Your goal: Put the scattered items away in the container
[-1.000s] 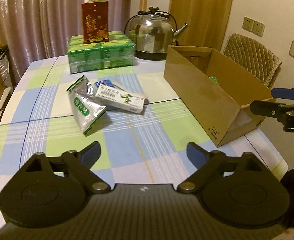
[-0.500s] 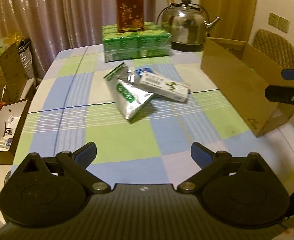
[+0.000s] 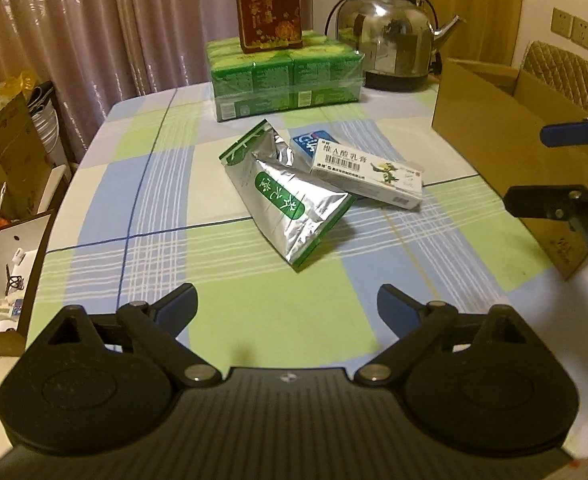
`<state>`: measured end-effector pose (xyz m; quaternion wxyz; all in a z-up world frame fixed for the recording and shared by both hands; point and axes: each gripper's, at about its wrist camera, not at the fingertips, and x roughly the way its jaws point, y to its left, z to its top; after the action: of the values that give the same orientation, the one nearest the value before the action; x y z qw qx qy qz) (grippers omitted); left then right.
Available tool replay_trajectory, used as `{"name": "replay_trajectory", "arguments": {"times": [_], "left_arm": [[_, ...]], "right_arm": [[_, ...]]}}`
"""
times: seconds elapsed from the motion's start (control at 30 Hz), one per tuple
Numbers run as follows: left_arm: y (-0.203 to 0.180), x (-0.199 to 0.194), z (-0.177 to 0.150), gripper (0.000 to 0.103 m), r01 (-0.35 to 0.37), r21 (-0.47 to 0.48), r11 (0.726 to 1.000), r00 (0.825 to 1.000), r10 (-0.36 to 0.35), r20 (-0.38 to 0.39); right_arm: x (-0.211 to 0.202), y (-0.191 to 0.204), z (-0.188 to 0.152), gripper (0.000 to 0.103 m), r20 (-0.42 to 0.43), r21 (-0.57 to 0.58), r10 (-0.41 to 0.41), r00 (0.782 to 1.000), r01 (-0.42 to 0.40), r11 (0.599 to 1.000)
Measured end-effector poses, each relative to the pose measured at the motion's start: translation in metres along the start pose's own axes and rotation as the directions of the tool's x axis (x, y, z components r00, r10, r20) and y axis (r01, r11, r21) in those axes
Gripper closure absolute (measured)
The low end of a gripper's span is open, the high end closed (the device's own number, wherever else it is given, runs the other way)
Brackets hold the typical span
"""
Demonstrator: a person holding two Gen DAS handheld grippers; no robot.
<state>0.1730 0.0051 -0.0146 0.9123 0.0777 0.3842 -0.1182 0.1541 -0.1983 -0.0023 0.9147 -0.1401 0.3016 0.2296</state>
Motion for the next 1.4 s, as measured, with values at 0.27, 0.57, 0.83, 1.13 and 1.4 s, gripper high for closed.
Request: {"name": "replay_trajectory", "arguments": {"times": [0.27, 0.57, 0.83, 1.13, 1.4], "left_arm": [[-0.005, 0.048, 0.013, 0.014, 0.020, 0.062, 0.998, 1.000, -0.020, -0.008], [-0.015, 0.093, 0.025, 0.028, 0.003, 0.137, 0.991, 1.000, -0.001, -0.016], [-0.022, 0.104, 0.025, 0.067, -0.025, 0.219, 0.975, 1.000, 0.028, -0.010], [-0.019, 0.094, 0.017, 0.102, -0.055, 0.254, 0.966, 0.998, 0.060, -0.014], [-0.013, 0.078, 0.010, 0.103, -0.030, 0.259, 0.965, 0.998, 0.044, -0.047]], "right_arm": [[0.057, -0.009, 0.004, 0.005, -0.089, -0.060, -0.009, 0.996, 0.004, 0.998], [0.107, -0.007, 0.007, 0.005, -0.136, -0.114, -0.010, 0.991, -0.006, 0.993], [0.134, -0.006, 0.007, 0.017, -0.151, -0.174, -0.018, 0.988, -0.009, 0.985], [0.145, 0.002, 0.005, 0.040, -0.147, -0.265, -0.023, 0.989, -0.017, 0.964], [0.149, 0.006, 0.006, 0.060, -0.162, -0.313, -0.031, 0.986, -0.022, 0.949]]}}
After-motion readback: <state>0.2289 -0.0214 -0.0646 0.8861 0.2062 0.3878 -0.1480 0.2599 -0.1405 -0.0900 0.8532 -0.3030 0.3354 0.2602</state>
